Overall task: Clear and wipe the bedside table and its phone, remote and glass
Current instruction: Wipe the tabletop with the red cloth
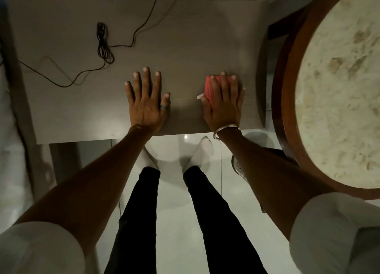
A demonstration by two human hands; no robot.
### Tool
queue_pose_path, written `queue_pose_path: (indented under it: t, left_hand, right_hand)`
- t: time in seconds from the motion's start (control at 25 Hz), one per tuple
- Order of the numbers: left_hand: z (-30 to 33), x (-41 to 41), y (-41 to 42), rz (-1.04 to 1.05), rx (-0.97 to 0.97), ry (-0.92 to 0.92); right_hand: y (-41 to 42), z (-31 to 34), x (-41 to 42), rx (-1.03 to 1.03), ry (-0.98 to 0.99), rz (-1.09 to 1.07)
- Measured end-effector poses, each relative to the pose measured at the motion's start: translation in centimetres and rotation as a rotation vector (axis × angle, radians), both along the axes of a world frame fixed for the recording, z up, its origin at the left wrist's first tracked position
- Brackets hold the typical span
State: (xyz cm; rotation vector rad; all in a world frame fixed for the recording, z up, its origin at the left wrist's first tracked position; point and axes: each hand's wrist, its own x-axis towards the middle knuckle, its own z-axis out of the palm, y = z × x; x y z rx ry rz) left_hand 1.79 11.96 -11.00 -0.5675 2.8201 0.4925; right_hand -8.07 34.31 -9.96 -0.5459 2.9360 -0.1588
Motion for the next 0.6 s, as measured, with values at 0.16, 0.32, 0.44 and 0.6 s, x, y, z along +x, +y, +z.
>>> queue_pose_path:
  t: [0.16, 0.32, 0.44, 0.6]
  left_hand:
    - [3.5, 0.4, -0.4, 0.152, 0.046, 0.04]
    - [8.7, 4.6, -3.2, 0.468, -0.01, 0.22]
    - [12.4, 11.0, -7.6, 0.78, -0.169, 0.312]
    - [17.8, 19.5, -15.8, 1.093, -0.401, 0.356]
  right_hand:
    - [-2.4, 4.2, 0.4, 0.006, 0.064, 0.103]
    - [-10.6, 8.6, 2.6, -0.167, 0.06, 0.402]
    - [-20.7, 11.3, 6.5, -0.316, -0.037, 0.604]
    - [-34.4, 15.5, 14.1, -0.487, -0.103, 0.858]
